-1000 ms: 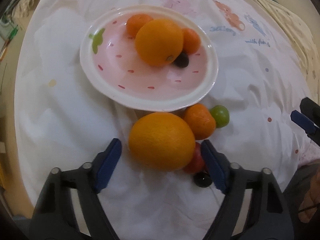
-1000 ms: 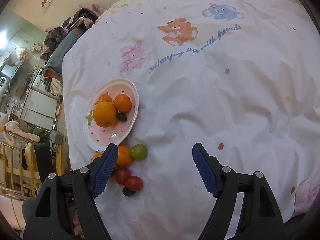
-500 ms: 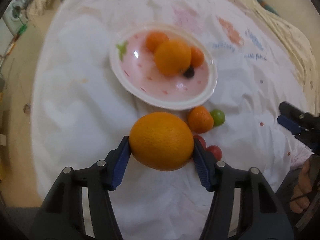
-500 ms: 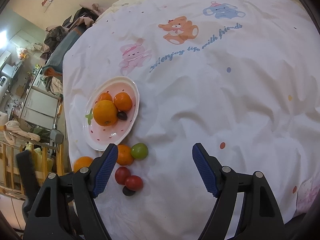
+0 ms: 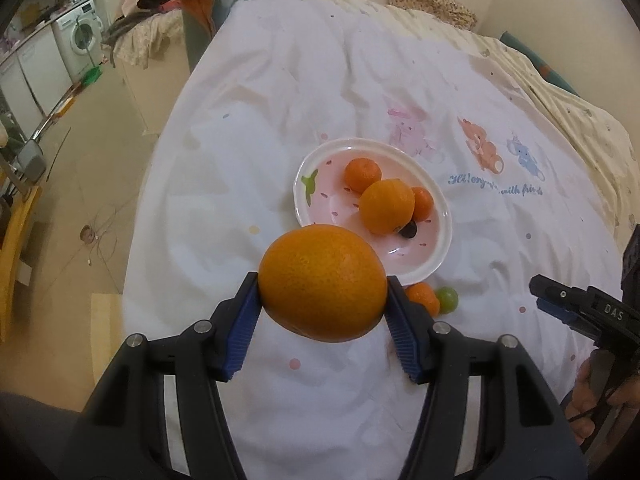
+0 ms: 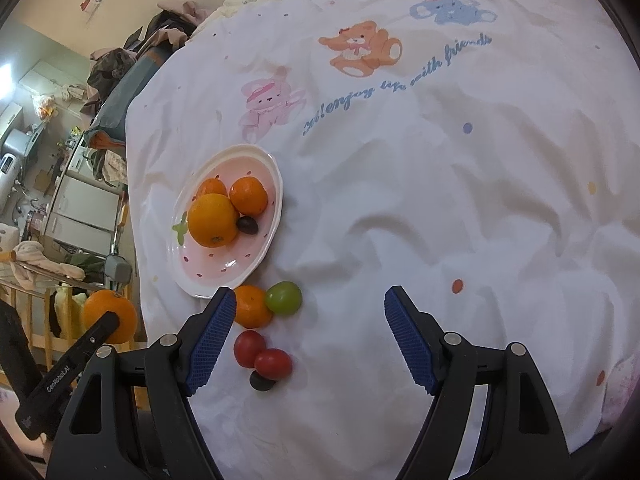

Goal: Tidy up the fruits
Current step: 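Lift the orange with the left tool while the right tool grasps the green lime, then carry the orange and lime over the pink plate with both tools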

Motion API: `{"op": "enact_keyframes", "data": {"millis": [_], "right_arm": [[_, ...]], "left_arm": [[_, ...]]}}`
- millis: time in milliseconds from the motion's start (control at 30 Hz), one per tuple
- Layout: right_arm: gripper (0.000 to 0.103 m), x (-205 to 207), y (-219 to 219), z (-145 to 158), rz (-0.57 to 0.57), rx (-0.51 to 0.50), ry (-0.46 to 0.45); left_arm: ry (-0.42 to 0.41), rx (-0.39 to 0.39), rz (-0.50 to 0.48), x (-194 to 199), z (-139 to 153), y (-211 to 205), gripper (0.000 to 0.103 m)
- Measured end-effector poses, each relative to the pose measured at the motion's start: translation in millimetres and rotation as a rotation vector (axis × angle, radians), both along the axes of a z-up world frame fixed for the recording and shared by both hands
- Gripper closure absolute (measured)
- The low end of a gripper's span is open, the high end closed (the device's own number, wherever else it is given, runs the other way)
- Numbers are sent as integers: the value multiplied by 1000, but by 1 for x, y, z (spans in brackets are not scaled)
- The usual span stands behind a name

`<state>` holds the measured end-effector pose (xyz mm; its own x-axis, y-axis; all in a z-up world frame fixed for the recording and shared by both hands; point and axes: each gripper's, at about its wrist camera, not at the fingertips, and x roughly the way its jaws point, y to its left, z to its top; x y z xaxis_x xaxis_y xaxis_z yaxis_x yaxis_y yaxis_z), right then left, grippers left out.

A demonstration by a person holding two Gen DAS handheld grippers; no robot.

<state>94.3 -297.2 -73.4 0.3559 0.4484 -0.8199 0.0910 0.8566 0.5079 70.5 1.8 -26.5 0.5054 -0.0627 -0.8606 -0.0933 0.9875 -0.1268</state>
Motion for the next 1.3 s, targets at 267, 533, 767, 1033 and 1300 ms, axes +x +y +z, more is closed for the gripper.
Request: {"op": "enact_keyframes", "data": {"millis": [267,533,767,1033,1300], "right_arm": [[45,28,16,-25,63,101,61],[59,43,59,-61,165,-7,145],[68,43,68,-75,177,41,185],[71,44,62,-80,151,94,200],[71,37,40,-61,95,113,151]], "left_arm": [[17,-25,-4,4,0,-2,47],[53,-62,5,6,-6,2,47],[88,-94,16,9,-13,3,47],[89,-94,17,9,-13,3,46],[104,-57,42,12,-23,7,46]]}}
